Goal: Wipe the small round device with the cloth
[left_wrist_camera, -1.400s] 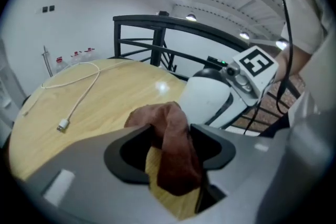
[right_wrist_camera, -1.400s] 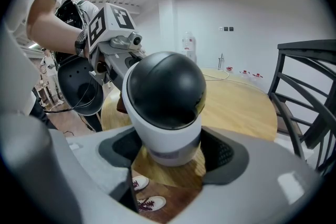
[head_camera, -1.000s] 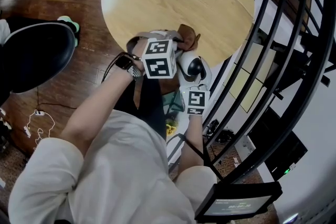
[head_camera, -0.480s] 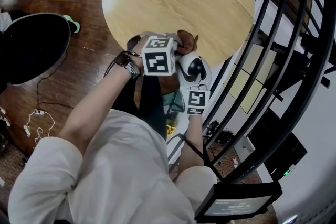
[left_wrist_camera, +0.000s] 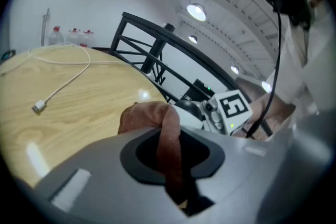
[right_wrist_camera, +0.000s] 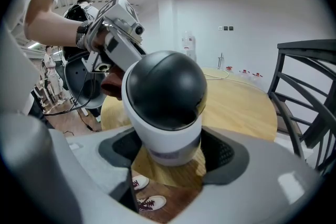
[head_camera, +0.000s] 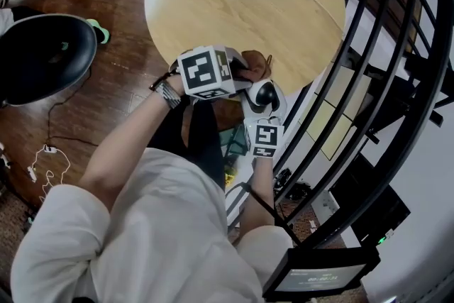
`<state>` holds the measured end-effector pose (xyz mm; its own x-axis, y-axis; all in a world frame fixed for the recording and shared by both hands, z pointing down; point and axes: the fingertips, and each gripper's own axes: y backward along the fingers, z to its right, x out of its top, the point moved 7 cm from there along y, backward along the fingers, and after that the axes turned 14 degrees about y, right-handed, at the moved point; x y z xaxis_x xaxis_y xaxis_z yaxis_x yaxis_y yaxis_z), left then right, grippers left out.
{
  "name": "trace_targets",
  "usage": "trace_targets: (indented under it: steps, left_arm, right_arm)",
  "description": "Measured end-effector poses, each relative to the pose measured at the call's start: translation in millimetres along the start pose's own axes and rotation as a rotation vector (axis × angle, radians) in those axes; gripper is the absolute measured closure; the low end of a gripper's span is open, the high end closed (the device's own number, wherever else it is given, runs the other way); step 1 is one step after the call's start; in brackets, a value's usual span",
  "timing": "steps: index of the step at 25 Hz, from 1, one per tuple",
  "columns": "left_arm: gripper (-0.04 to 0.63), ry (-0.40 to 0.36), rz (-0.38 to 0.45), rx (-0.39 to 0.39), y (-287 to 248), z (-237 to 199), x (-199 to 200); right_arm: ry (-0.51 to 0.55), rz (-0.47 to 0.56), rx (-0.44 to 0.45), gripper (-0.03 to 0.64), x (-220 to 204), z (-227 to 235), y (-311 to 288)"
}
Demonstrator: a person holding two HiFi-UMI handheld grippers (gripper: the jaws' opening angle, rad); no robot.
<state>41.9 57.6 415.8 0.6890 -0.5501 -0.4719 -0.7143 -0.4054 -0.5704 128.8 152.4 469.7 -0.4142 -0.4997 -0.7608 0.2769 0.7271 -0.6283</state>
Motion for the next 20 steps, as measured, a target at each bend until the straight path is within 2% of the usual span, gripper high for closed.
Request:
trace_targets:
  steps: [2, 4, 7, 9, 14, 20]
  left_arm:
    - [0.529, 0.11, 0.062, -0.002, 5.5, -8.4, 1.8]
    - [0.529, 0.169, 0.068, 0.077, 5.1, -24.4, 0.5]
    - [0.529, 0.135, -0.024, 0.212, -6.2, -42.4, -2.9]
    - [0.529, 0.098, -0.07, 0.248, -15.6, -43.8, -1.6]
    - [0.529, 0.098, -0.194, 0.218, -30.8, -35.1, -8.3]
    - [0.531, 0.225, -0.131, 0.036, -22.6, -34.6, -5.5]
  right_arm:
    - [0.003, 0.001, 0.001, 0.267, 0.0, 0.6, 0.1]
    - [0.004, 0.001, 0.003, 0.267, -1.1, 1.5, -0.5]
    - [0.009, -0.005, 0.004, 0.267, -2.0, 1.7, -1.9]
    - [0.01, -0.005, 0.004, 0.267, -1.4, 1.3, -2.2]
    - [0.003, -0.001, 0.002, 0.267, -2.5, 1.1, -1.1]
    - [0.003, 0.007, -0.009, 0.267, -2.0, 1.4, -3.2]
